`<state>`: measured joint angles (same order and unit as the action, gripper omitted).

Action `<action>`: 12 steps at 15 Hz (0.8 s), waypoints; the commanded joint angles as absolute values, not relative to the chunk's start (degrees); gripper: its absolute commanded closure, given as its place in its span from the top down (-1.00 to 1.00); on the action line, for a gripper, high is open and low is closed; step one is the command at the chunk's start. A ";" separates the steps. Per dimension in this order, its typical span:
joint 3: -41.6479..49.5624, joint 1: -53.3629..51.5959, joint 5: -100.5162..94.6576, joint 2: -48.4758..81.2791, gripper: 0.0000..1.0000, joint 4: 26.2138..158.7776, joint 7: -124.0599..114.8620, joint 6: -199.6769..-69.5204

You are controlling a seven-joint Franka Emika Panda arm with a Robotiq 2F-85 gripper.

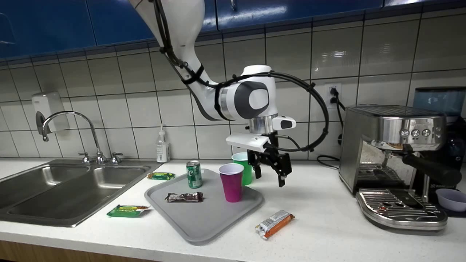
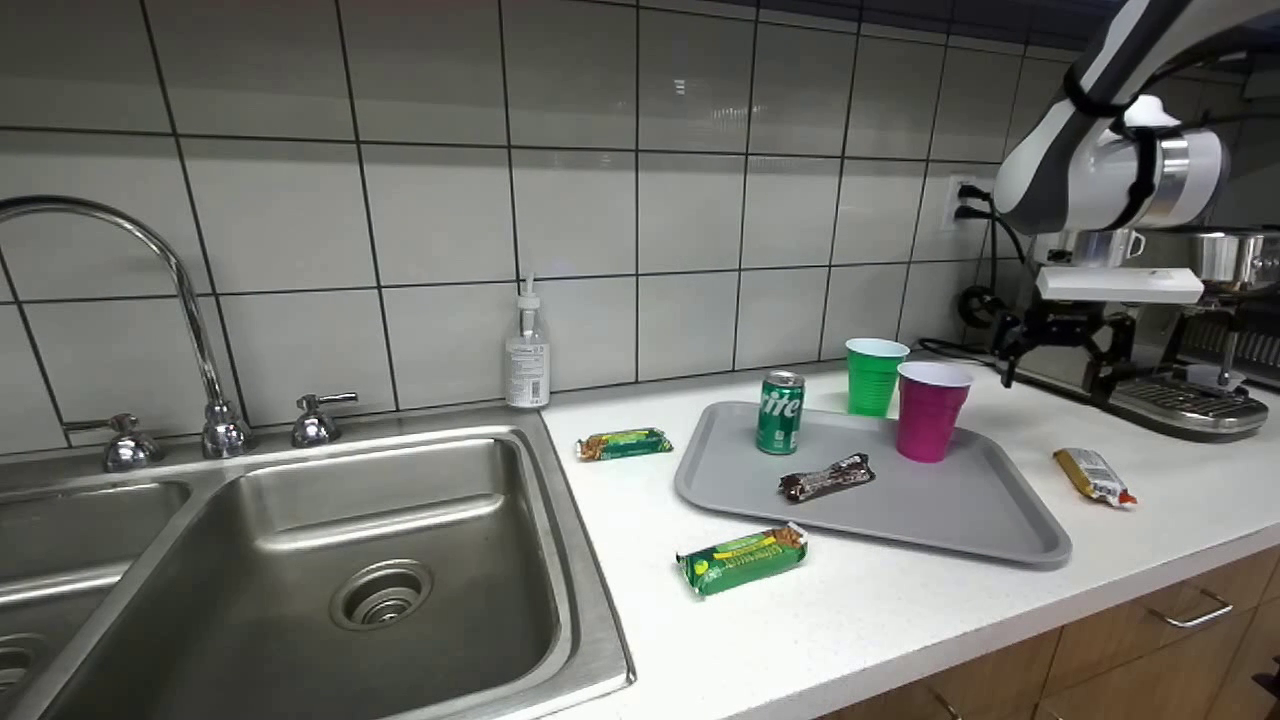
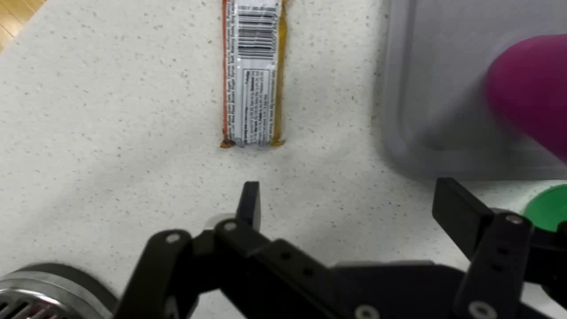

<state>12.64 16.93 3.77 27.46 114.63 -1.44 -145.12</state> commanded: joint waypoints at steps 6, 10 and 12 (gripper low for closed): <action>7.59 17.89 10.71 22.09 1.00 117.66 4.58 -147.42; 6.13 17.36 12.35 21.70 1.00 117.98 6.26 -147.78; 5.54 17.00 12.40 21.86 1.00 118.24 6.79 -147.76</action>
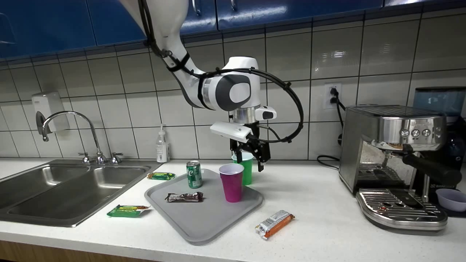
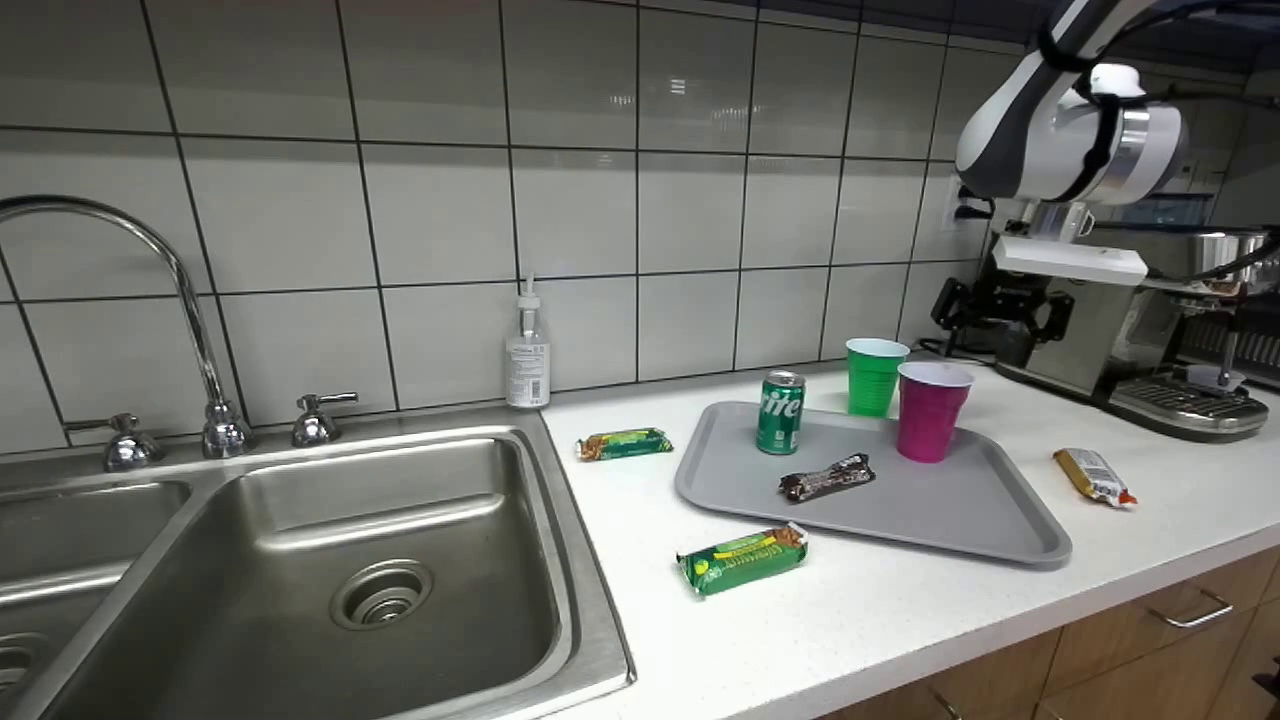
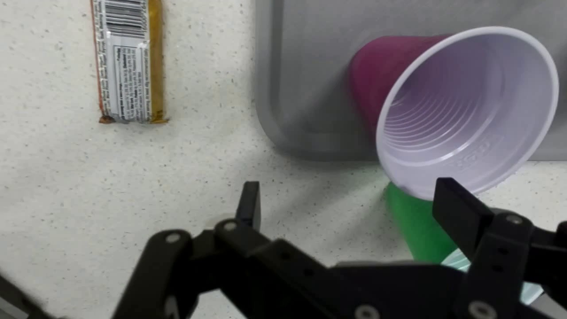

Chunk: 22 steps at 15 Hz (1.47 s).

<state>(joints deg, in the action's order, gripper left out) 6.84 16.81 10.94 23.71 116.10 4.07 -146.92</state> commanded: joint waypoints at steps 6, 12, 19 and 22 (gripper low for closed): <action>5.81 15.42 11.12 23.99 1.00 117.12 4.55 -146.81; 5.89 15.34 11.08 24.31 1.00 117.15 4.53 -146.81; 5.91 15.28 11.01 24.40 1.00 117.18 4.48 -147.00; 5.84 15.16 10.97 25.07 1.00 117.11 4.40 -147.49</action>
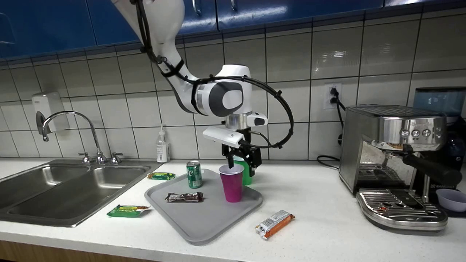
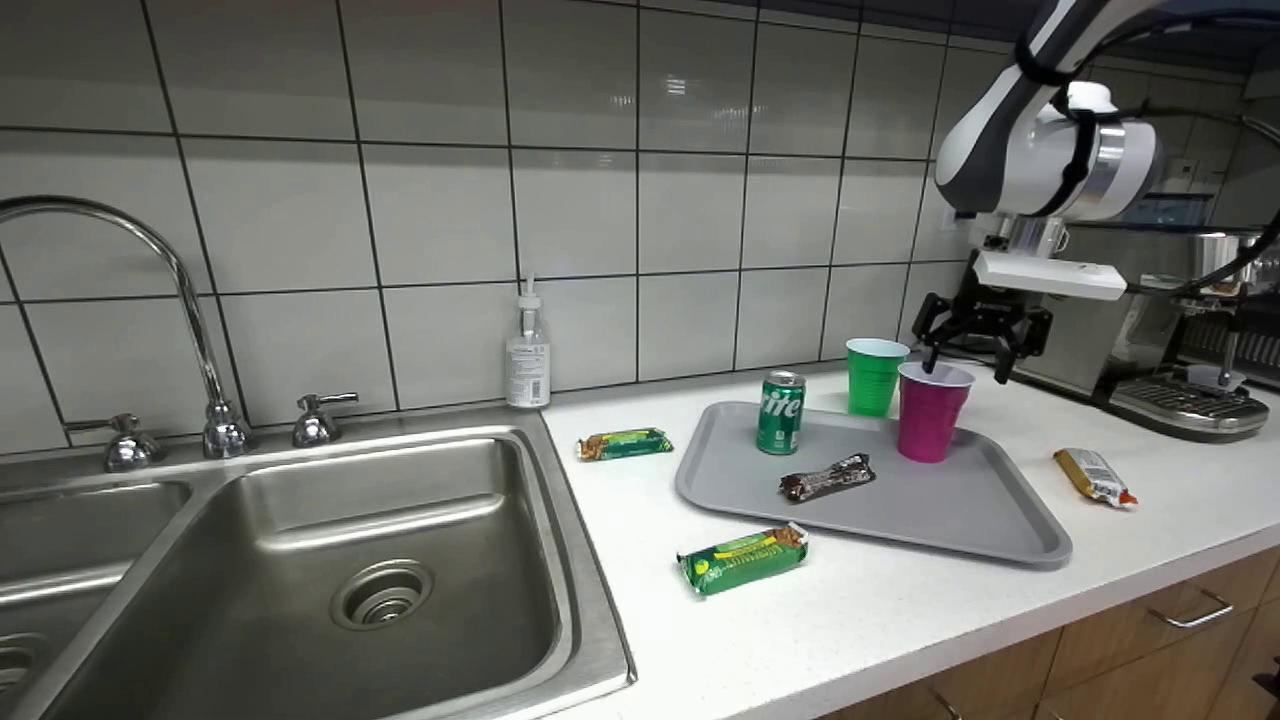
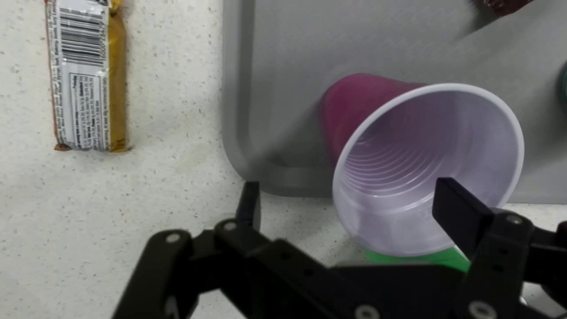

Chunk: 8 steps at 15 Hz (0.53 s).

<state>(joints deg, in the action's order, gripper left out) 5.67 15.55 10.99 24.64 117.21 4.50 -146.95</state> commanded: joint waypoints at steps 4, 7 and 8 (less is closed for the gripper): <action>6.08 14.65 10.60 26.81 1.00 116.50 3.30 -148.14; 5.98 14.56 10.54 27.37 1.00 116.43 3.47 -148.38; 5.94 14.59 10.55 27.51 1.00 116.42 3.57 -148.48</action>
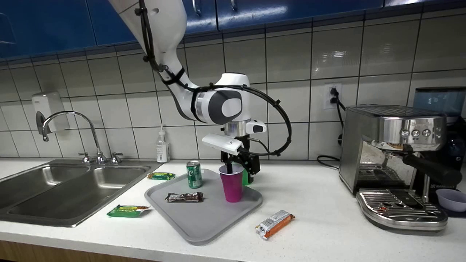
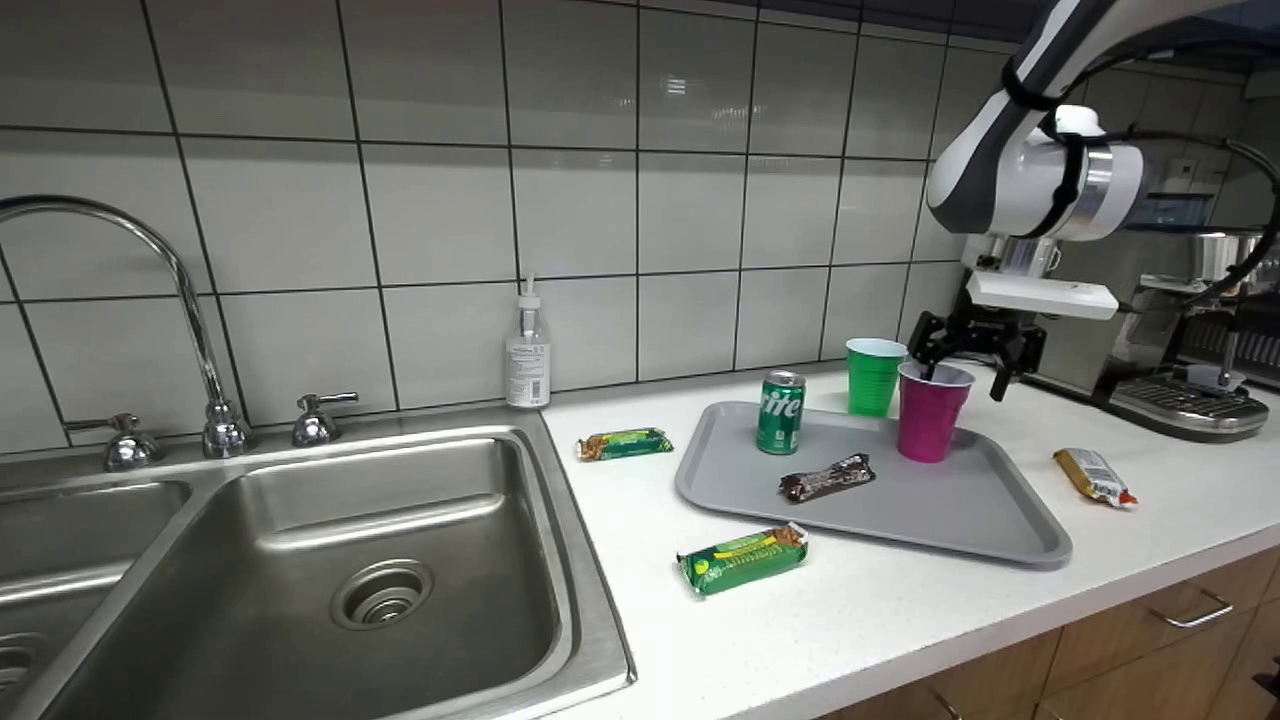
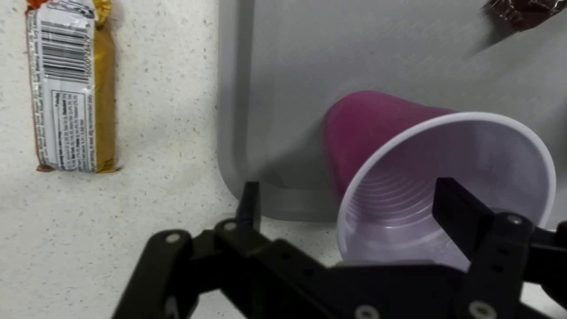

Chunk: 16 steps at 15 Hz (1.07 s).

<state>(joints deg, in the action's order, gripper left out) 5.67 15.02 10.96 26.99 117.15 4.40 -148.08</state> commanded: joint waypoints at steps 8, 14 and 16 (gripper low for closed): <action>5.83 14.54 10.35 27.89 -0.50 116.56 3.95 -148.99; 5.83 14.24 10.18 28.21 -1.00 116.68 3.84 -149.38; 5.49 14.57 10.48 27.91 -0.99 116.55 4.61 -148.84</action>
<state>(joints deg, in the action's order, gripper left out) 5.66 14.54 10.88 27.82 117.03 4.40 -148.82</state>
